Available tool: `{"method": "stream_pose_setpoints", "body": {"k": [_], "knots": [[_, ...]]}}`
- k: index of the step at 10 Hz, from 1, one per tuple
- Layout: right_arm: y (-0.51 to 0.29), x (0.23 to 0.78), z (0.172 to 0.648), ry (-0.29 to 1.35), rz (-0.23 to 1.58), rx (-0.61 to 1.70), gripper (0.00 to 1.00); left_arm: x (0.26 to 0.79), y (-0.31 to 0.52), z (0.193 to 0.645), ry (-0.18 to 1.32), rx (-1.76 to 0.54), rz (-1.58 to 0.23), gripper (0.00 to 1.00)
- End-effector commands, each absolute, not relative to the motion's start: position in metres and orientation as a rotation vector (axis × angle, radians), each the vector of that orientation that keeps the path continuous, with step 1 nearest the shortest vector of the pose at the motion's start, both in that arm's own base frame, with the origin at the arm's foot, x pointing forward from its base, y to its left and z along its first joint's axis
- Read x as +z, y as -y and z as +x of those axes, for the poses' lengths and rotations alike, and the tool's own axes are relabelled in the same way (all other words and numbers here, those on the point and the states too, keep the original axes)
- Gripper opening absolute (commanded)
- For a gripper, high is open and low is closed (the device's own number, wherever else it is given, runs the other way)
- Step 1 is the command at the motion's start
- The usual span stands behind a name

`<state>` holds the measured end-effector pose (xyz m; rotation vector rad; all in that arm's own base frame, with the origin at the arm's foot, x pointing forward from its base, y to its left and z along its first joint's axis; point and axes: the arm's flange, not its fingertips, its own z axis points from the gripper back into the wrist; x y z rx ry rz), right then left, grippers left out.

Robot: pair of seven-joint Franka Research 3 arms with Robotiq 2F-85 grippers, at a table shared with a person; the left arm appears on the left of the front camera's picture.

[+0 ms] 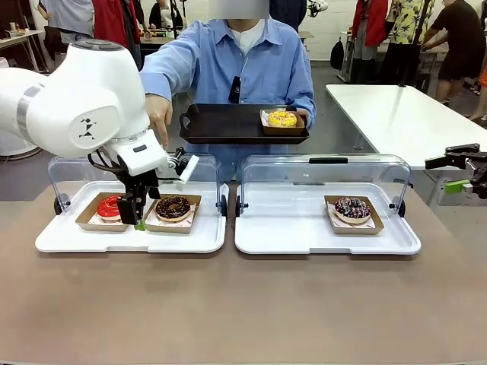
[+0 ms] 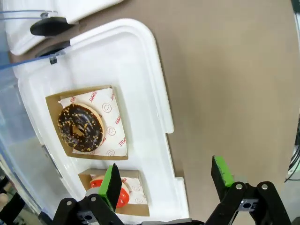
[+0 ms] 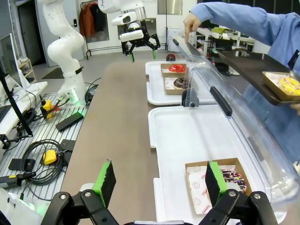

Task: Provide the desired donut to the person.
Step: Pick up and lift the Paper togo box containing the Donut pointed at by the person.

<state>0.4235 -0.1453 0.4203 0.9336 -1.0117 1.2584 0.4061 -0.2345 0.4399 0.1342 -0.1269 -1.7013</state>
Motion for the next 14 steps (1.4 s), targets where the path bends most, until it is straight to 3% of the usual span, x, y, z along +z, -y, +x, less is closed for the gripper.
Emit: {"method": "stream_pose_setpoints", "body": {"k": [1, 10, 14], "knots": [[0.145, 0.42, 0.421, 1.018, 0.936, 1.257, 1.0, 0.438, 0.238, 0.402, 0.114, -1.694, 0.166, 1.0], [0.145, 0.42, 0.421, 1.018, 0.936, 1.257, 1.0, 0.439, 0.236, 0.405, 0.121, -1.709, 0.145, 1.0], [0.145, 0.42, 0.421, 1.018, 0.936, 1.257, 1.0, 0.411, 0.221, 0.456, 0.068, -1.709, 0.044, 1.0]]}}
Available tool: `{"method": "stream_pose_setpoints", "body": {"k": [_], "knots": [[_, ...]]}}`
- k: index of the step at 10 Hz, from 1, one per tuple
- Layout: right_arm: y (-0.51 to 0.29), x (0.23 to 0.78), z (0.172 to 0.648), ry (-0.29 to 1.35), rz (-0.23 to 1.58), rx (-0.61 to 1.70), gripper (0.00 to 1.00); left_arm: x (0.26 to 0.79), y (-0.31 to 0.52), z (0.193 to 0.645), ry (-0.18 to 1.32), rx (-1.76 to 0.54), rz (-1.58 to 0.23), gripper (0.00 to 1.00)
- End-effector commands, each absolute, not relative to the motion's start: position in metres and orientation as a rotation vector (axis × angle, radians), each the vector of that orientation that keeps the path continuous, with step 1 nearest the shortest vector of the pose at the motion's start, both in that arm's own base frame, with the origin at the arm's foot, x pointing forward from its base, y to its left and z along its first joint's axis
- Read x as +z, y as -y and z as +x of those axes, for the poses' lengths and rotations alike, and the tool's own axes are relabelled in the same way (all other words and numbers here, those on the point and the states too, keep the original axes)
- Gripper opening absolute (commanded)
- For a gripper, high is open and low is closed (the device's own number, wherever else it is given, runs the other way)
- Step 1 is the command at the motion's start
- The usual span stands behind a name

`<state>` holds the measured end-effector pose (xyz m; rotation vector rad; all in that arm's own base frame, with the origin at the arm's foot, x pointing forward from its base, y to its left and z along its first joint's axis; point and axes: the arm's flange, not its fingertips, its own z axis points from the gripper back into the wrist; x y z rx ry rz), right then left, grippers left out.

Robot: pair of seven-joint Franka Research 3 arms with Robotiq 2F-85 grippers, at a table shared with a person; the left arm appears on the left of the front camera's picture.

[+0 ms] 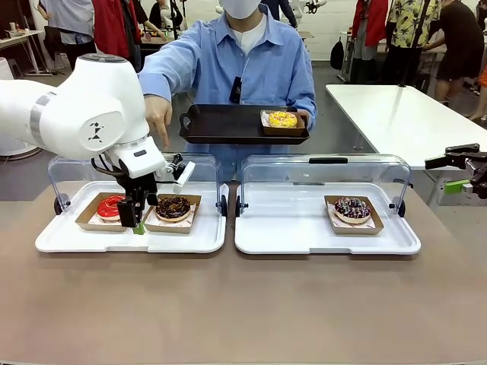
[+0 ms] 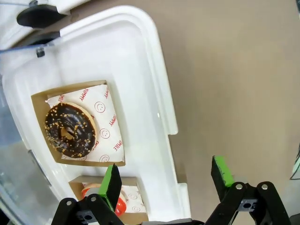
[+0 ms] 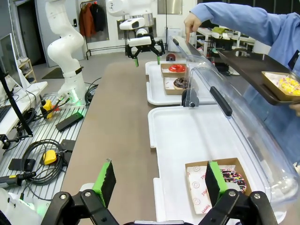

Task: Provide the desired donut to the person.
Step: Pick up and lift the Paper togo box containing the Donut pointed at by the person.

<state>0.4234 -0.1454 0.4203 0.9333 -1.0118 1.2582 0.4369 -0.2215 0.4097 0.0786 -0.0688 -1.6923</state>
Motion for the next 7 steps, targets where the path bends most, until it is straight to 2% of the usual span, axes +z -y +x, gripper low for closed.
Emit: {"method": "stream_pose_setpoints", "body": {"k": [1, 4, 7], "knots": [[0.145, 0.42, 0.421, 1.018, 0.936, 1.257, 1.0, 0.403, 0.218, 0.464, 0.065, -1.696, 0.025, 1.0], [0.145, 0.42, 0.421, 1.018, 0.936, 1.257, 1.0, 0.385, 0.209, 0.494, 0.037, -1.673, -0.026, 1.0], [0.145, 0.42, 0.421, 1.018, 0.936, 1.257, 1.0, 0.362, 0.205, 0.505, 0.006, -1.672, -0.05, 1.0]]}}
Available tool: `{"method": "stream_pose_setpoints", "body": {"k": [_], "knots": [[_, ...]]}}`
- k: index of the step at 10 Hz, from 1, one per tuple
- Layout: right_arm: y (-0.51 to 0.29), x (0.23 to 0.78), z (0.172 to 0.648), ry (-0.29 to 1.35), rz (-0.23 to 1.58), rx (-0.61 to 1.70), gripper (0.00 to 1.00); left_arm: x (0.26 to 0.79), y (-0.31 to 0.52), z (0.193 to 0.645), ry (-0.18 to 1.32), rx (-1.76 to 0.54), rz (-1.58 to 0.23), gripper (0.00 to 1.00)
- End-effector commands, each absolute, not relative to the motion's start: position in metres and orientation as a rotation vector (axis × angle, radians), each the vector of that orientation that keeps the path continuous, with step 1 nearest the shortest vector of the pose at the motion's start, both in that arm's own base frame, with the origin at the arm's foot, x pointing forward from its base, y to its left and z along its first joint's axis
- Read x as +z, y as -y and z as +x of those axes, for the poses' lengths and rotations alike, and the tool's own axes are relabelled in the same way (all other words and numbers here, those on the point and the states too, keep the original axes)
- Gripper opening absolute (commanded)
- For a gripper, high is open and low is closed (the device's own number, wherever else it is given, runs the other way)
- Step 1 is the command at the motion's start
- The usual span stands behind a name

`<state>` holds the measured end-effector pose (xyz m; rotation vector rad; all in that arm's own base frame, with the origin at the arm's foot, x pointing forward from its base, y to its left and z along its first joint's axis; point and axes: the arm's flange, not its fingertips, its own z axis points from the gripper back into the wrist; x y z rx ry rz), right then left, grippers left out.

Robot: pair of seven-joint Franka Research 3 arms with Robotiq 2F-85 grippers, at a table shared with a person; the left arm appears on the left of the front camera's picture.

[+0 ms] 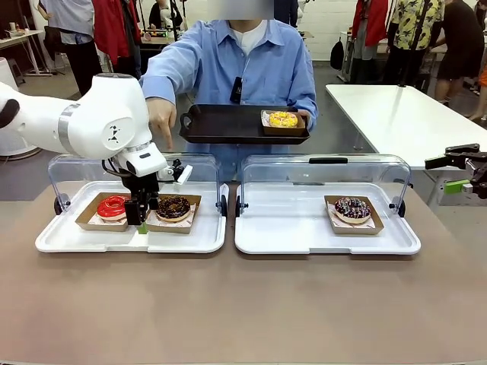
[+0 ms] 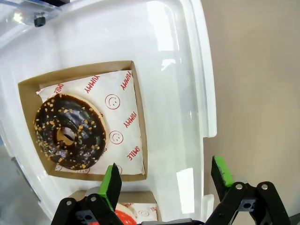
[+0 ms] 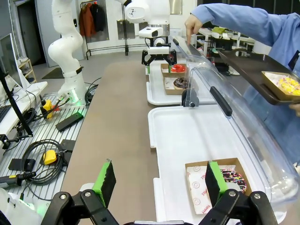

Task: Provide the desired donut to the person.
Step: Pick up and lift the Paper togo box containing the Donut pointed at by the person.

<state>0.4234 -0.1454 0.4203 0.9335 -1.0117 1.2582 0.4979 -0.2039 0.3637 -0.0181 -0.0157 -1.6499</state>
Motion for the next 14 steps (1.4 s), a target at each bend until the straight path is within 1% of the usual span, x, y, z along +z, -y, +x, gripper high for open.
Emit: {"method": "stream_pose_setpoints", "body": {"k": [1, 6, 14], "knots": [[0.145, 0.42, 0.421, 1.018, 0.936, 1.257, 1.0, 0.358, 0.203, 0.506, 0.007, -1.68, -0.048, 1.0], [0.145, 0.42, 0.421, 1.018, 0.936, 1.257, 1.0, 0.345, 0.194, 0.502, 0.06, -1.692, -0.059, 1.0], [0.145, 0.42, 0.421, 1.018, 0.936, 1.257, 1.0, 0.327, 0.194, 0.51, 0.073, -1.632, -0.036, 1.0]]}}
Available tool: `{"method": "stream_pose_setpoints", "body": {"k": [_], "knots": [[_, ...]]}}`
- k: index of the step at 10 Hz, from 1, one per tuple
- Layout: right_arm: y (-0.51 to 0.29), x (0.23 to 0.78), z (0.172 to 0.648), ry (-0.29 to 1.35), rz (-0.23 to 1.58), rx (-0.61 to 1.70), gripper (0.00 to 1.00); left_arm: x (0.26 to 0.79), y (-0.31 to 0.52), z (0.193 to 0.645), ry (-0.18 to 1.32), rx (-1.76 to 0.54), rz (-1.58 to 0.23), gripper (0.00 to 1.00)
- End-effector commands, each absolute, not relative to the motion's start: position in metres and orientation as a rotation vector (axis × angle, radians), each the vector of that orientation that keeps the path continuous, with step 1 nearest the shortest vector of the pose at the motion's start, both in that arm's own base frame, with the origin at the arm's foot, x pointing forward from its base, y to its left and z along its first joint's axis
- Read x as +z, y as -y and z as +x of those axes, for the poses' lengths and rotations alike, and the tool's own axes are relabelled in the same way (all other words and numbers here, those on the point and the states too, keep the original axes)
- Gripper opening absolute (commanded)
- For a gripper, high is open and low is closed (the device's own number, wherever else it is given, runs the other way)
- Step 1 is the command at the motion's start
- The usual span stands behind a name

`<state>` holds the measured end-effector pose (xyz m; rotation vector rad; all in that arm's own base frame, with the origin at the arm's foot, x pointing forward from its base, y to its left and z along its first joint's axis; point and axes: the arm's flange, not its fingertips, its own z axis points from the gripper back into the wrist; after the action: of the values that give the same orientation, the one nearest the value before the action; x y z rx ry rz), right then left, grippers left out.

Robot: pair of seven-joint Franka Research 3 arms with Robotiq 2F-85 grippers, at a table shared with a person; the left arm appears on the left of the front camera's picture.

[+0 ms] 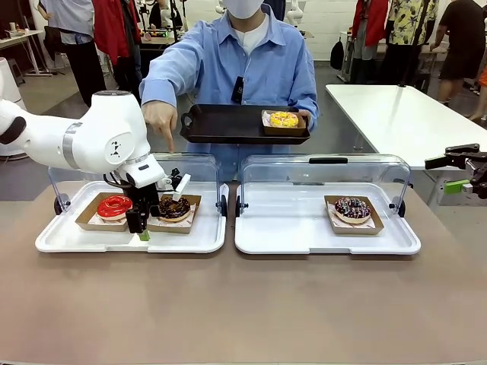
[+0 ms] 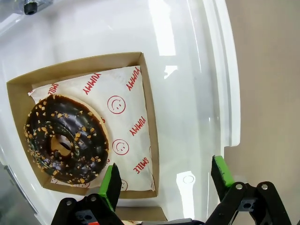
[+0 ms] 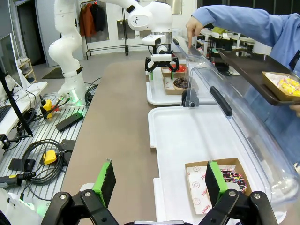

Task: Provide the desired donut to the person.
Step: Pick up and lift the Paper togo box containing the Donut pointed at by the person.

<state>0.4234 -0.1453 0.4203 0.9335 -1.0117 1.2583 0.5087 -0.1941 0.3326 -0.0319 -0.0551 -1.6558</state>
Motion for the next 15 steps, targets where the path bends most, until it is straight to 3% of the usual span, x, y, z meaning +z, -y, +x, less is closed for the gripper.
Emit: {"method": "stream_pose_setpoints", "body": {"k": [1, 4, 5, 6, 7, 8, 10, 11, 12, 15], "knots": [[0.145, 0.4198, 0.421, 1.018, 0.936, 1.257, 1.0, 0.3254, 0.1928, 0.513, 0.066, -1.628, -0.028, 1.0], [0.145, 0.4198, 0.421, 1.018, 0.936, 1.257, 1.0, 0.3192, 0.191, 0.517, 0.056, -1.613, -0.018, 1.0], [0.145, 0.4198, 0.421, 1.018, 0.936, 1.257, 1.0, 0.3191, 0.1911, 0.5177, 0.07, -1.617, -0.01, 0.61], [0.145, 0.4198, 0.421, 1.018, 0.936, 1.257, 1.0, 0.3202, 0.1908, 0.5193, 0.076, -1.623, -0.004, 0.46], [0.145, 0.4198, 0.421, 1.018, 0.936, 1.257, 1.0, 0.3199, 0.1907, 0.5174, 0.083, -1.621, -0.003, 0.07], [0.145, 0.4198, 0.421, 1.018, 0.936, 1.257, 1.0, 0.3198, 0.19, 0.5171, 0.084, -1.622, -0.002, 0.0], [0.145, 0.4198, 0.421, 1.018, 0.936, 1.257, 1.0, 0.3215, 0.1898, 0.5181, 0.082, -1.627, -0.004, 0.0], [0.145, 0.4198, 0.421, 1.018, 0.936, 1.257, 1.0, 0.3212, 0.1897, 0.517, 0.081, -1.627, -0.011, 0.12], [0.145, 0.4198, 0.421, 1.018, 0.936, 1.257, 1.0, 0.3214, 0.1898, 0.5166, 0.08, -1.628, -0.013, 0.02], [0.145, 0.4198, 0.421, 1.018, 0.936, 1.257, 1.0, 0.3229, 0.1889, 0.5156, 0.076, -1.642, -0.019, 0.0]]}}
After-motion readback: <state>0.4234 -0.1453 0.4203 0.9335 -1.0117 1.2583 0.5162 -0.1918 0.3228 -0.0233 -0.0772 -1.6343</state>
